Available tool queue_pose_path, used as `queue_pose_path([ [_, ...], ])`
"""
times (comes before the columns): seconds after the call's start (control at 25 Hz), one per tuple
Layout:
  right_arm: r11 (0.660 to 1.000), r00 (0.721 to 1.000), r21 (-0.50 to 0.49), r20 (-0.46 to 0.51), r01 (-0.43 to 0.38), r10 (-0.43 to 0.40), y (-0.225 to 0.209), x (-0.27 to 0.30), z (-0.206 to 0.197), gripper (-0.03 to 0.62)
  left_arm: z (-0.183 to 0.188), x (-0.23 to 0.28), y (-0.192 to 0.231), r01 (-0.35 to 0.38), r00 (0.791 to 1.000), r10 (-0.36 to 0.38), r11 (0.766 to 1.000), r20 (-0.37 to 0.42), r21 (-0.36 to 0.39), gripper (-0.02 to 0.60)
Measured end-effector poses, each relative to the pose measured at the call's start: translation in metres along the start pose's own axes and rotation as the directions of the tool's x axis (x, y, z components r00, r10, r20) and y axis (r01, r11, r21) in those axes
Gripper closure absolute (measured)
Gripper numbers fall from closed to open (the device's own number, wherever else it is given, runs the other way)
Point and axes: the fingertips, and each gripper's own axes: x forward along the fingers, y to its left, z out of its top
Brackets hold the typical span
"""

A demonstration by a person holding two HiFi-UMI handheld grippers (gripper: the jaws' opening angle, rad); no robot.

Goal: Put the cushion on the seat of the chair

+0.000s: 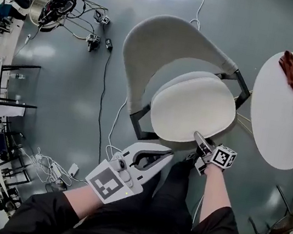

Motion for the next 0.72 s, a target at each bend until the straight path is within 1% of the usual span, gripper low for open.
queue_pose_path([
  [0.12, 0.998, 0.998, 0.02, -0.034, 0.053, -0.052, -0.03, -0.006, -0.011, 0.526, -0.007, 0.009, -0.008, 0.022, 0.999, -0.022, 1.0, -0.023, -0.004, 0.566],
  [0.28, 0.991, 0.991, 0.045, -0.057, 0.125, -0.122, -0.057, -0.003, -0.019, 0.519, -0.011, 0.014, -0.017, 0.04, 0.998, -0.04, 0.999, -0.046, -0.005, 0.566],
  [0.32, 0.989, 0.988, 0.045, -0.065, 0.144, -0.141, -0.062, -0.004, -0.021, 0.508, -0.011, 0.014, -0.021, 0.044, 0.998, -0.044, 0.999, -0.052, -0.003, 0.566],
  [0.44, 0.979, 0.976, 0.032, -0.091, 0.199, -0.195, -0.073, -0.008, -0.028, 0.41, -0.01, 0.013, -0.028, 0.045, 0.997, -0.045, 0.999, -0.068, -0.001, 0.566],
  [0.56, 0.972, 0.968, 0.035, -0.102, 0.233, -0.228, -0.079, -0.017, -0.033, 0.384, -0.004, 0.012, -0.033, 0.039, 0.997, -0.039, 0.999, -0.063, -0.002, 0.566],
  [0.72, 0.967, 0.97, 0.096, -0.088, 0.236, -0.228, -0.083, -0.03, -0.04, 0.368, 0.0, 0.008, -0.041, 0.04, 0.997, -0.041, 0.999, -0.06, -0.005, 0.566],
])
